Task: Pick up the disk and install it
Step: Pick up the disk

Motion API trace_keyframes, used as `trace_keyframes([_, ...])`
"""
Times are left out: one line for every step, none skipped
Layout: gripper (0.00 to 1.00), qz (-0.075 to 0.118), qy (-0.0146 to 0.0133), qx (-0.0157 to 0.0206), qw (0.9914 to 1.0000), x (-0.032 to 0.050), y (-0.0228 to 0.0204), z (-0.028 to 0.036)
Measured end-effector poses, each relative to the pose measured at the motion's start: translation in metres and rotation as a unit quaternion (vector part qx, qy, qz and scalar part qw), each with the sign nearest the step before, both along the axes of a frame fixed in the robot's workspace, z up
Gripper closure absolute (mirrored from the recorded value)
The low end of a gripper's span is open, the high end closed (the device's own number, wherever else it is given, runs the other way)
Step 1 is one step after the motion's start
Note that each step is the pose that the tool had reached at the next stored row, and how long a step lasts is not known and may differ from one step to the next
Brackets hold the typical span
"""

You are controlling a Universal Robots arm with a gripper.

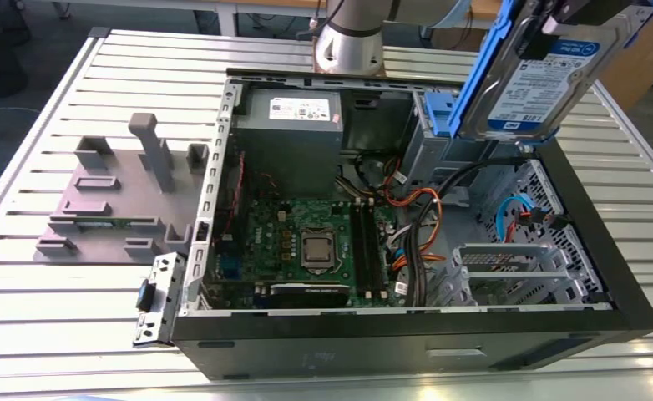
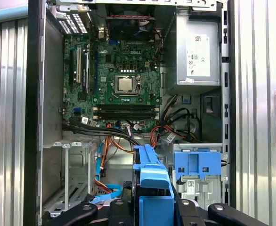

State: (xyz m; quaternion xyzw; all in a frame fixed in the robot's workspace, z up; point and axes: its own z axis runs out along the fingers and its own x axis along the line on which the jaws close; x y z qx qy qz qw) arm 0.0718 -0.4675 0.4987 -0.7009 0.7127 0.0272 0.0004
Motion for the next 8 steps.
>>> trace_keyframes([0.63, 0.000, 0.0000, 0.0000, 1.00000, 0.0000, -0.0003, 0.0000])
trace_keyframes([0.63, 0.000, 0.0000, 0.0000, 1.00000, 0.0000, -0.0005, -0.0001])
trace_keyframes([0.63, 0.000, 0.0000, 0.0000, 1.00000, 0.0000, -0.0008, -0.0001])
trace_keyframes([0.63, 0.000, 0.0000, 0.0000, 1.00000, 0.0000, -0.0010, -0.0001])
trace_keyframes([0.63, 0.000, 0.0000, 0.0000, 1.00000, 0.0000, -0.0013, -0.0001])
trace_keyframes([0.63, 0.000, 0.0000, 0.0000, 1.00000, 0.0000, -0.0015, -0.0001])
trace_keyframes([0.63, 0.000, 0.0000, 0.0000, 1.00000, 0.0000, -0.0018, -0.0001])
trace_keyframes([0.63, 0.000, 0.0000, 0.0000, 1.00000, 0.0000, -0.0020, -0.0001])
